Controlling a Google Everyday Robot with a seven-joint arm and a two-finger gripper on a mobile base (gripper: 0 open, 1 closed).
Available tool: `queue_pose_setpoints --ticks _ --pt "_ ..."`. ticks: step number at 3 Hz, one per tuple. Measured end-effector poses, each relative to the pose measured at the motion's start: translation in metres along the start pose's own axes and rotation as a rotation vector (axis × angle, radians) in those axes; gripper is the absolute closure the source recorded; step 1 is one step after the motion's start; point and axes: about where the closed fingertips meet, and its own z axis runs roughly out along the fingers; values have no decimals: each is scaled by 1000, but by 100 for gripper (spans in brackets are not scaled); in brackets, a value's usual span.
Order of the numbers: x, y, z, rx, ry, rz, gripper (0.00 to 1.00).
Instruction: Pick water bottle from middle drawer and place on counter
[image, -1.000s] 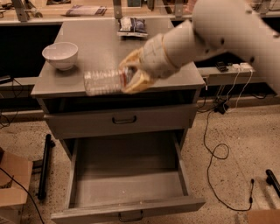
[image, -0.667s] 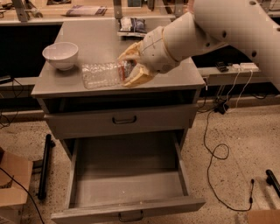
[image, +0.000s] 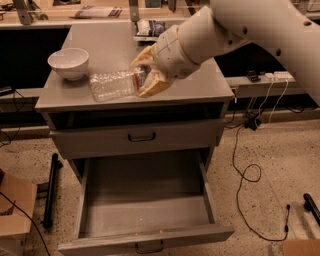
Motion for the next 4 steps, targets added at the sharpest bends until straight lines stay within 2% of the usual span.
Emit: queue_pose_setpoints --ticks 1,2,3,4 --pt "14 -28 14 -13 62 -25 100" --pt "34 -55 31 -17 104 -26 100" --pt "59 -72 46 -22 134 -1 100" --pt "89 -83 64 -24 138 40 100"
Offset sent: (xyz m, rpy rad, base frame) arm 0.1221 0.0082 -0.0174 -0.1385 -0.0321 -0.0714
